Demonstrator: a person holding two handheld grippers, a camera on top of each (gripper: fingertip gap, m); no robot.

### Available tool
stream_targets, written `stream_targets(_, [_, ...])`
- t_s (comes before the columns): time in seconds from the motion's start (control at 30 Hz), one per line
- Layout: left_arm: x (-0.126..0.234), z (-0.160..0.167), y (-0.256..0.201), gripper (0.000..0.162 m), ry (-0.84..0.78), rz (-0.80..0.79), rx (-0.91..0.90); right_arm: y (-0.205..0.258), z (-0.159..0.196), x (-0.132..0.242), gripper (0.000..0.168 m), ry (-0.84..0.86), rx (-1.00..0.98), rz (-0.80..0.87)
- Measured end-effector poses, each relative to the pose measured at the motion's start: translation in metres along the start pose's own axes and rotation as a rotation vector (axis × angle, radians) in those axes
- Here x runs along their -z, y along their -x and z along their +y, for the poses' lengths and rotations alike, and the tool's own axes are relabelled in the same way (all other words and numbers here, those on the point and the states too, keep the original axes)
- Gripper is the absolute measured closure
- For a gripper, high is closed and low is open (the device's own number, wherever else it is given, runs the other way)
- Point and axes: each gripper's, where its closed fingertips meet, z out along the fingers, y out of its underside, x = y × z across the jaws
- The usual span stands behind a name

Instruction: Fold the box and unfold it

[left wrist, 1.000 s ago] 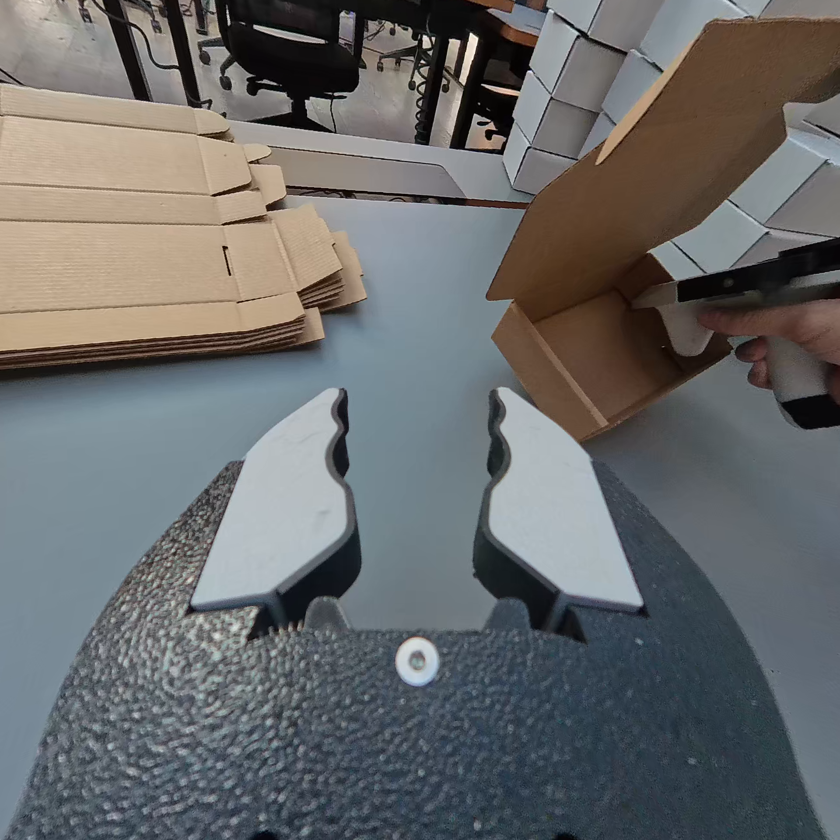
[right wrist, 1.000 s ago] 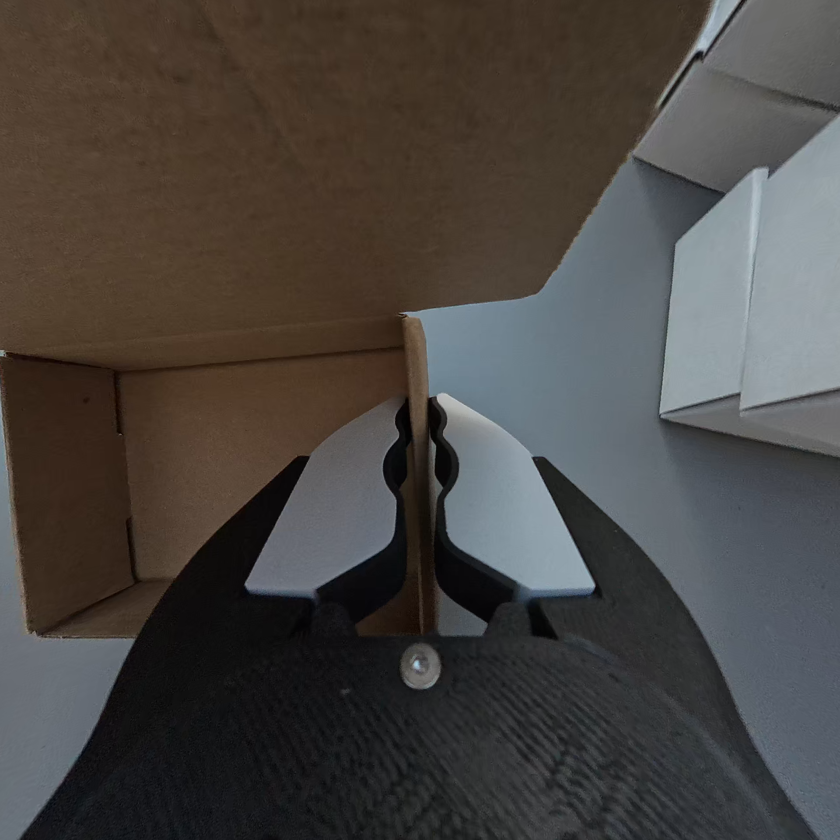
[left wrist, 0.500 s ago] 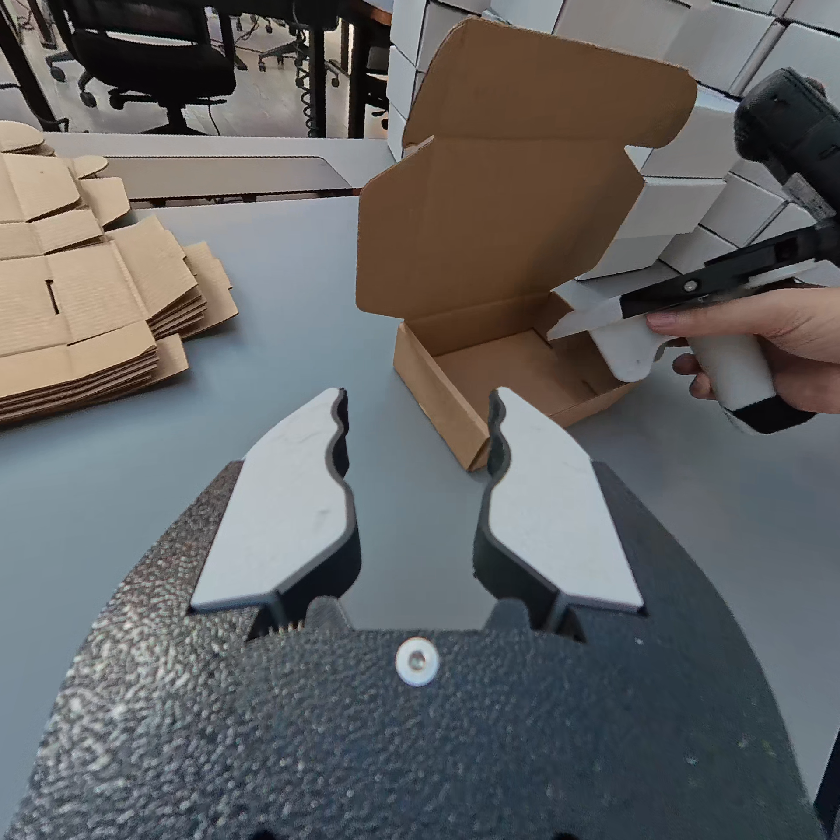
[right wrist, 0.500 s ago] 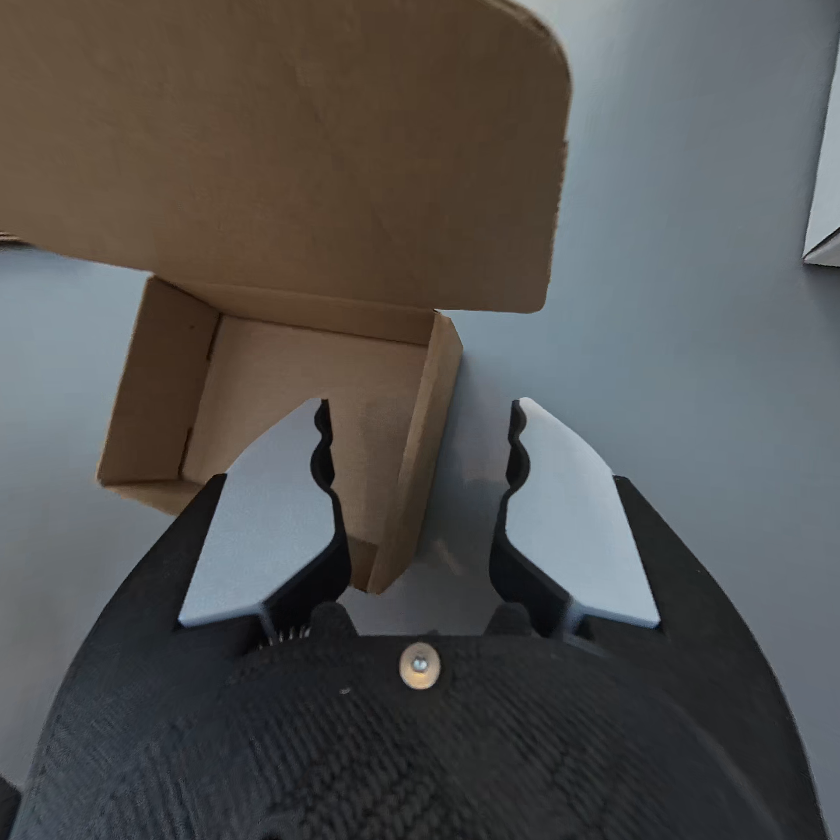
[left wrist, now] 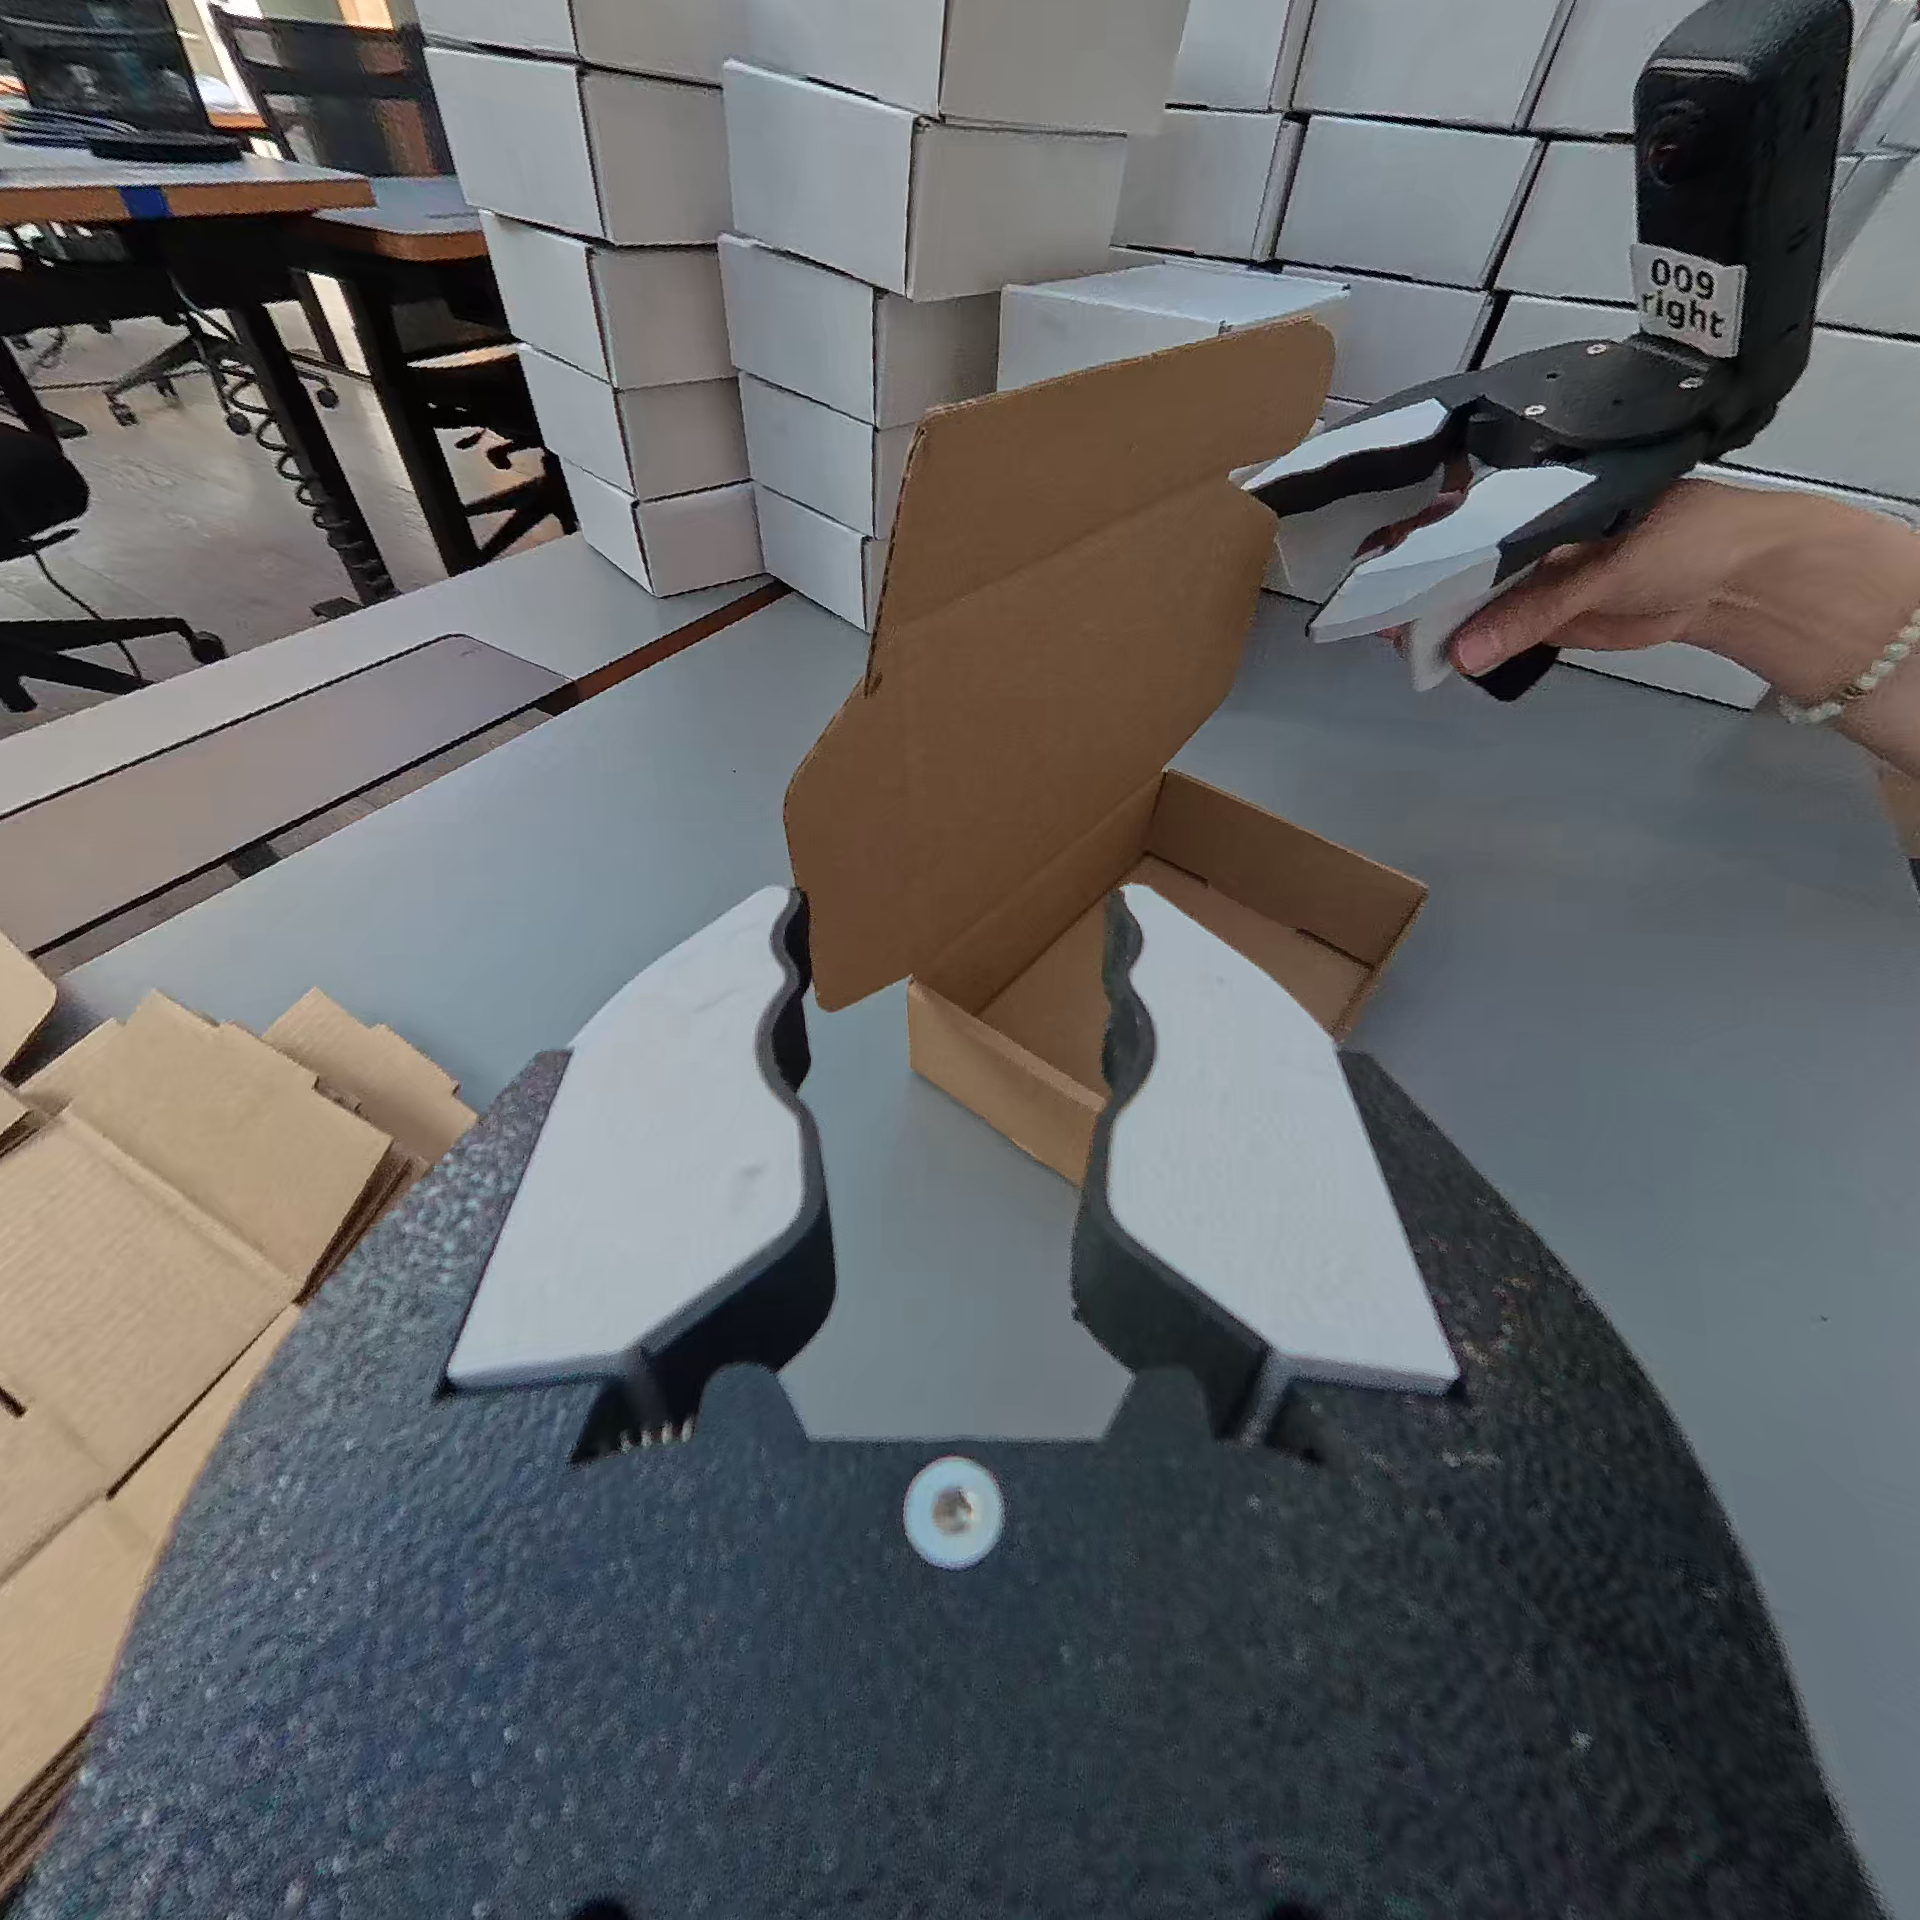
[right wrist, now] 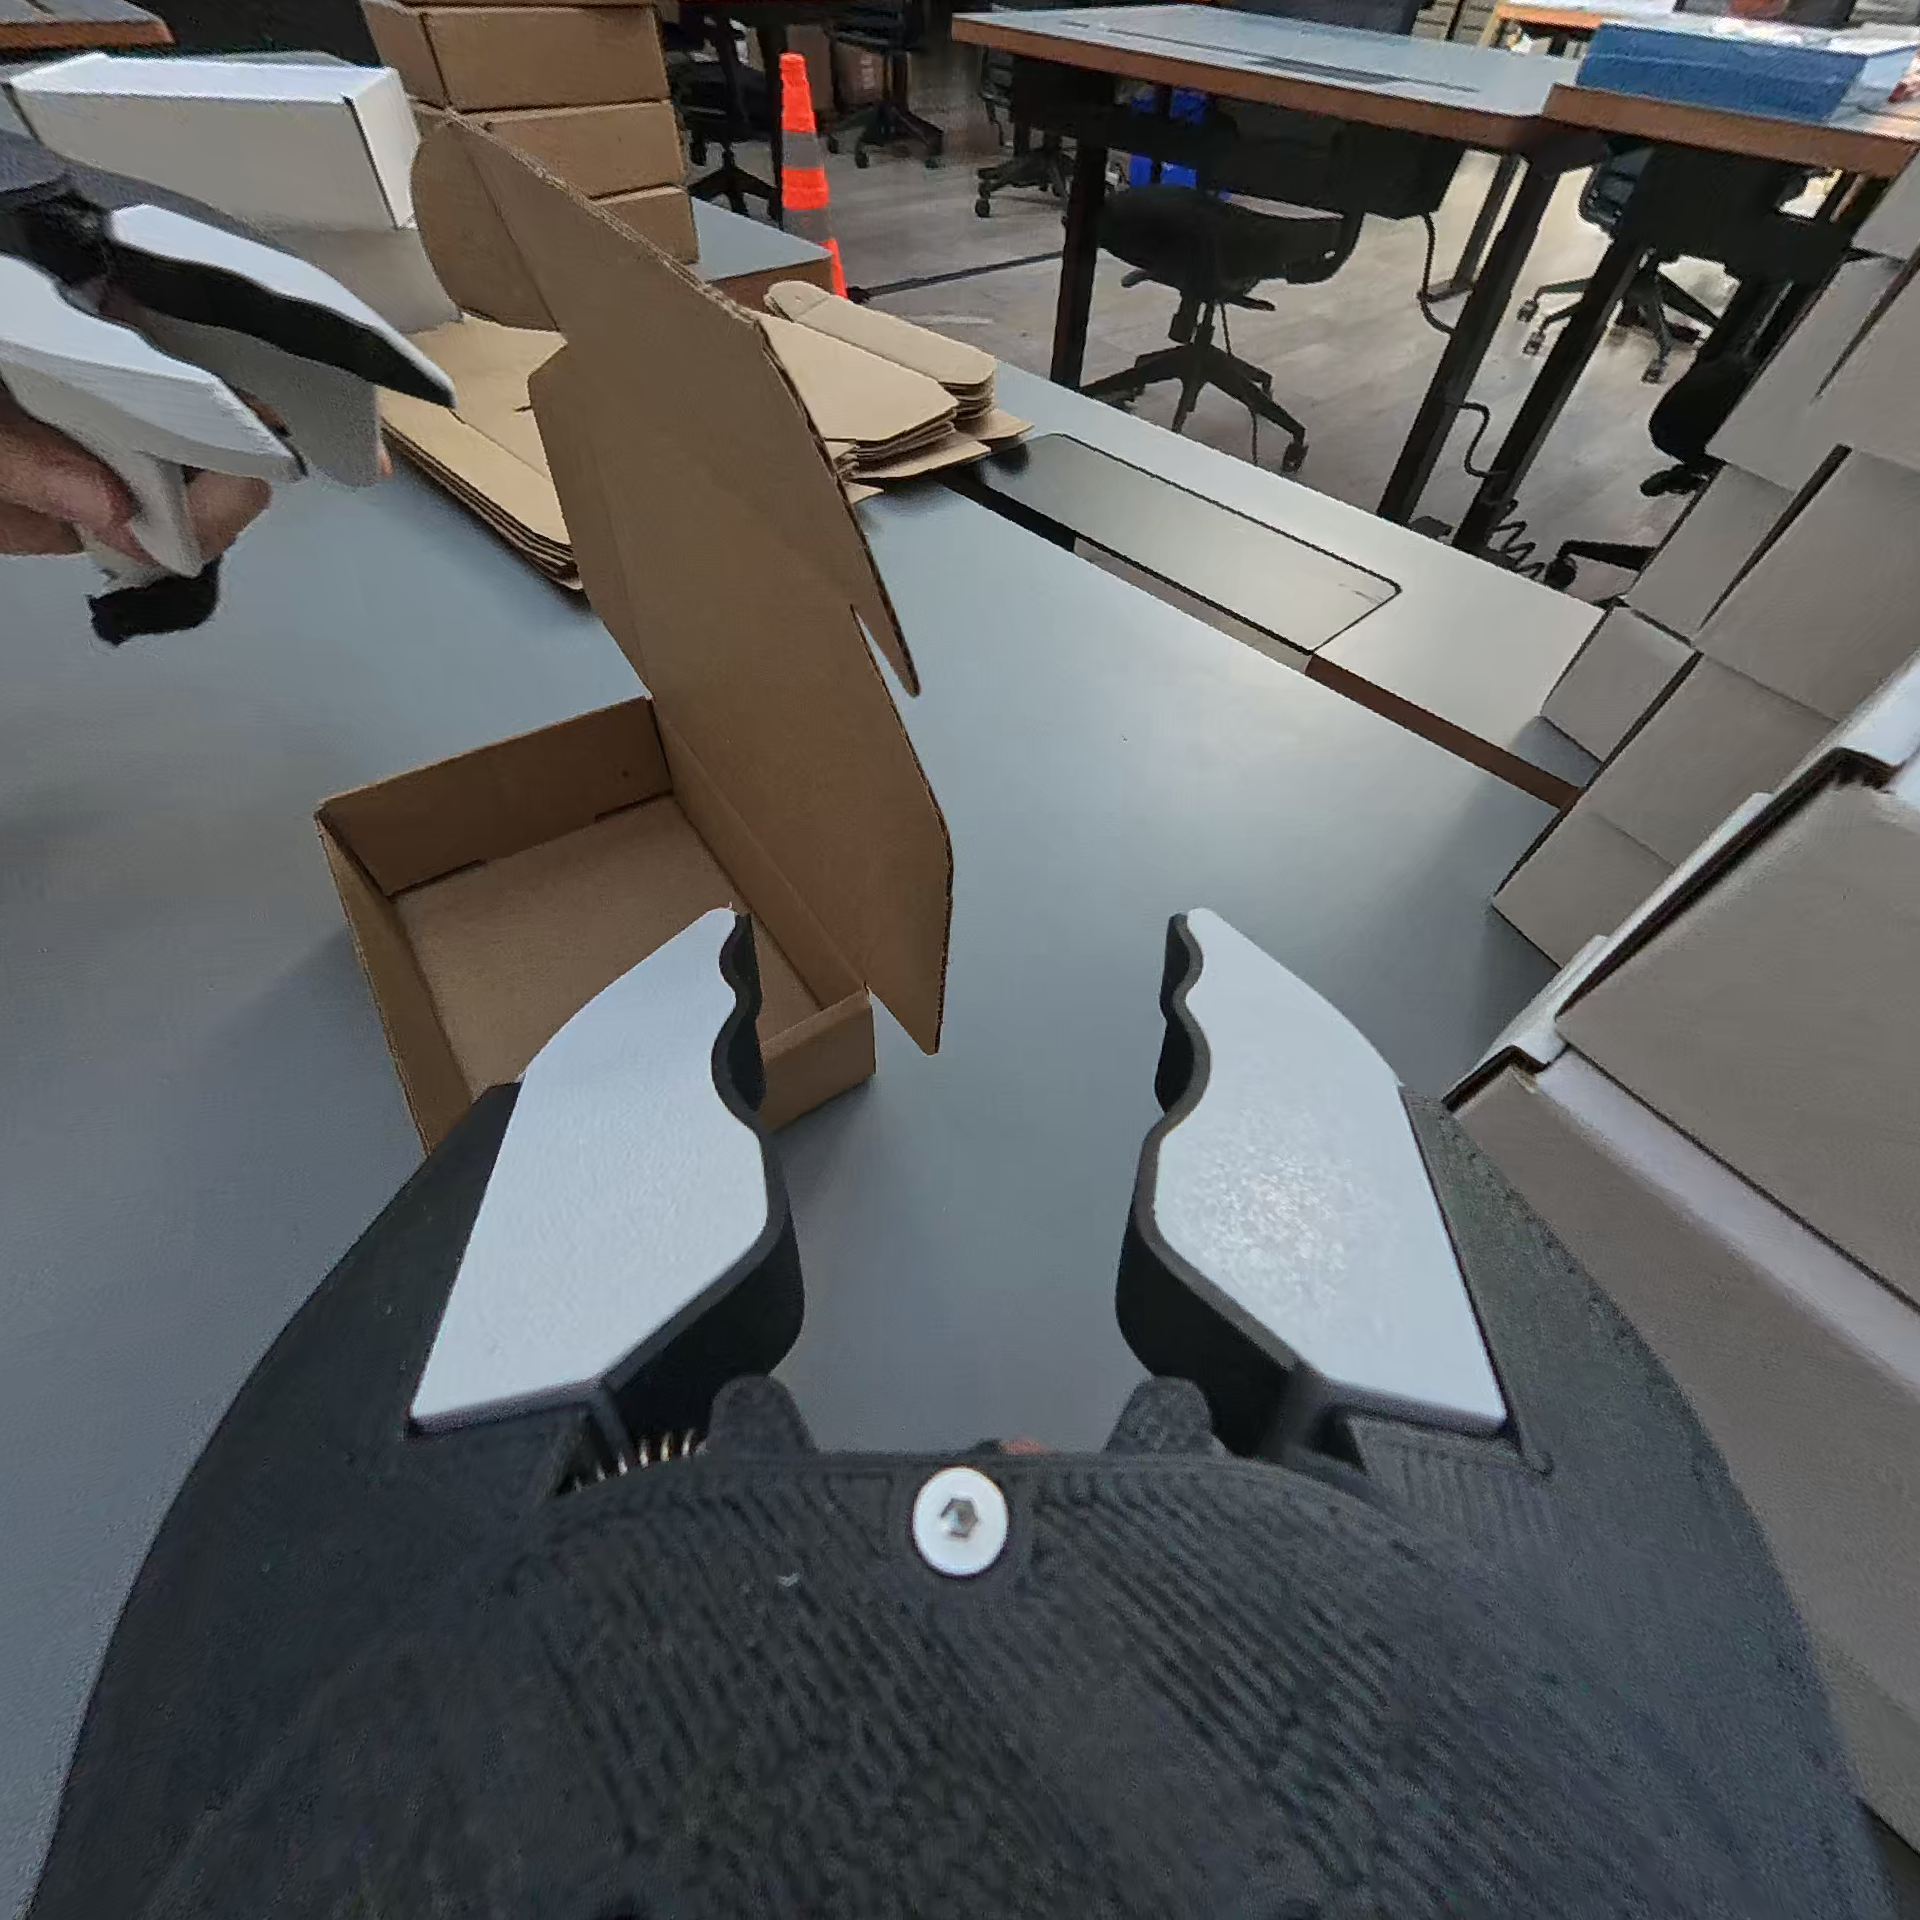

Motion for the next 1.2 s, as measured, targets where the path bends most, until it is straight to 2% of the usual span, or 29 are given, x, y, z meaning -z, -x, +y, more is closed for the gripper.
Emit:
stream_targets(0.13, [-0.012, -0.003, 0.012, 0.110, 0.042, 0.105, -0.003, 0.012, 0.002, 0.001, 0.104, -0.022, 0.063, -0.151])
stream_targets(0.2, [-0.018, -0.001, 0.019, 0.110, 0.064, 0.154, 0.018, 0.012, -0.002, 0.001, 0.112, -0.052, 0.033, -0.197])
stream_targets(0.33, [-0.029, 0.001, 0.027, 0.114, 0.091, 0.225, -0.009, 0.009, -0.009, 0.002, 0.117, -0.070, 0.028, -0.268])
stream_targets(0.5, [-0.037, -0.009, 0.027, 0.133, 0.068, 0.324, 0.010, 0.006, -0.007, -0.002, 0.109, -0.022, 0.054, -0.318])
stream_targets(0.63, [-0.037, -0.011, 0.023, 0.145, 0.088, 0.374, -0.007, 0.007, -0.005, -0.003, 0.129, -0.002, 0.076, -0.370])
stream_targets(0.87, [-0.035, -0.009, 0.019, 0.156, 0.126, 0.405, -0.070, 0.010, -0.010, -0.006, 0.147, -0.015, 0.098, -0.431])
stream_targets(0.97, [-0.035, -0.007, 0.020, 0.160, 0.133, 0.414, -0.070, 0.009, -0.013, -0.007, 0.165, -0.024, 0.115, -0.427])
stream_targets(1.07, [-0.035, -0.006, 0.020, 0.161, 0.129, 0.415, -0.071, 0.008, -0.014, -0.007, 0.166, -0.030, 0.157, -0.412])
stream_targets(1.2, [-0.037, -0.005, 0.025, 0.160, 0.155, 0.325, -0.065, 0.002, -0.020, -0.011, 0.166, -0.038, 0.177, -0.326])
